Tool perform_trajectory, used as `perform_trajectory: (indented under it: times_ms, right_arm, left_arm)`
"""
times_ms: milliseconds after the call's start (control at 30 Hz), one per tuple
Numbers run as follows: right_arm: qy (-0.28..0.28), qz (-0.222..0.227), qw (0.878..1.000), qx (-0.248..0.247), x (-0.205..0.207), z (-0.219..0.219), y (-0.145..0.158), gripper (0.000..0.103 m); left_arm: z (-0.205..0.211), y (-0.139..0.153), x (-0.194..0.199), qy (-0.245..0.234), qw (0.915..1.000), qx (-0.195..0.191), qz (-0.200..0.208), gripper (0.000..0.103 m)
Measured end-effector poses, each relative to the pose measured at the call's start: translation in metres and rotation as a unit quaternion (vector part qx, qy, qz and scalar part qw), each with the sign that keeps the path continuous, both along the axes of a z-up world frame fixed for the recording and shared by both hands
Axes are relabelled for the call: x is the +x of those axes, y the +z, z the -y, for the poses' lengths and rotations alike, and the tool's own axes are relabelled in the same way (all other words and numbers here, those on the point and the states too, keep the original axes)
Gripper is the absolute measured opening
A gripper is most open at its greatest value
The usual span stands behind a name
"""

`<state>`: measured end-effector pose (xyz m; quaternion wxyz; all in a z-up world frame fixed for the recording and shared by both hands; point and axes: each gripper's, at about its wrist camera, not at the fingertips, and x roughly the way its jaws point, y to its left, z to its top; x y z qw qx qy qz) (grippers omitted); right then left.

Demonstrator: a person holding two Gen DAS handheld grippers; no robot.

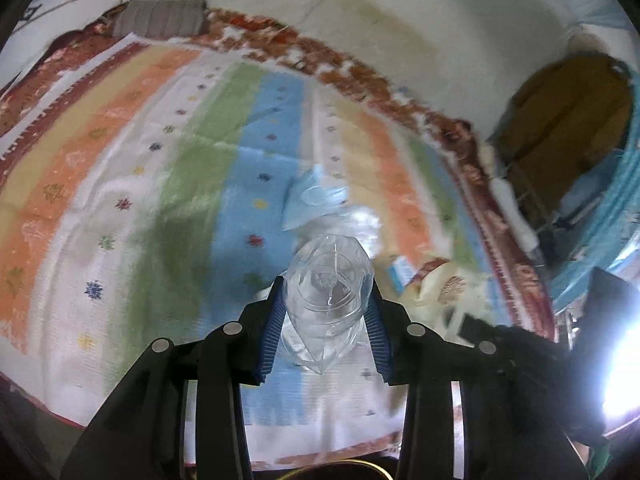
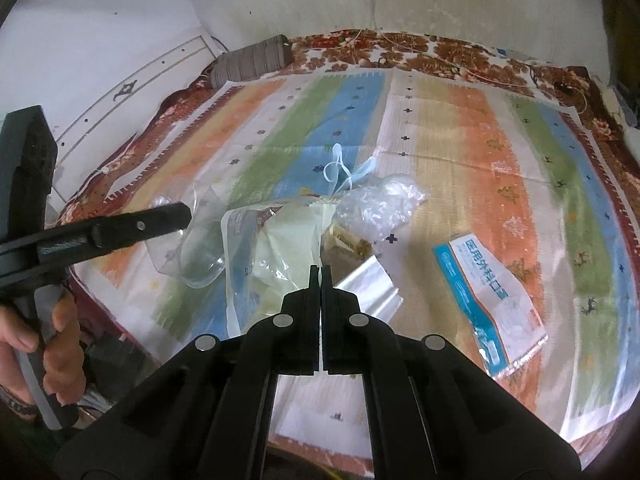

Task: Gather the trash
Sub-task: 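Carry the plastic bag and plastic cup over the bin with both grippers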

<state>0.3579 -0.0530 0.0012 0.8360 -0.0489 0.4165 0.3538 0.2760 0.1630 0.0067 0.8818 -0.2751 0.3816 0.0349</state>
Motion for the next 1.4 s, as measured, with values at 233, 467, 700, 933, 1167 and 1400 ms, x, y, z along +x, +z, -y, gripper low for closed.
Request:
perform_trajectory:
  times_ms: [233, 467, 700, 933, 1167, 1400]
  right_arm:
    - [-0.004, 0.024, 1.0, 0.004, -0.037, 0.03, 0.016, 0.0]
    - [-0.014, 0.03, 0.999, 0.021, -0.067, 0.06, 0.028, 0.0]
    - [-0.028, 0.052, 0.997, 0.04, -0.108, 0.086, 0.035, 0.0]
    - [-0.038, 0.06, 0.995, 0.064, -0.138, 0.114, 0.037, 0.0]
    - [-0.037, 0.06, 0.996, 0.063, -0.168, 0.133, 0.027, 0.0]
    - [-0.02, 0.056, 0.997, 0.049, -0.203, 0.137, 0.009, 0.0]
  left_arm:
    - [0.019, 0.02, -0.027, 0.001, 0.9995, -0.02, 0.026, 0.037]
    - [0.039, 0.031, -0.058, -0.018, 0.999, -0.024, 0.034, 0.036]
    - [0.055, 0.037, -0.088, -0.028, 0.9978, -0.034, 0.049, 0.036]
    - [0.077, 0.044, -0.123, -0.031, 0.9953, -0.034, 0.085, 0.036]
    - [0.105, 0.045, -0.161, -0.056, 0.9913, -0.035, 0.114, 0.036]
    - [0.119, 0.024, -0.187, -0.056, 0.9935, -0.04, 0.09, 0.036]
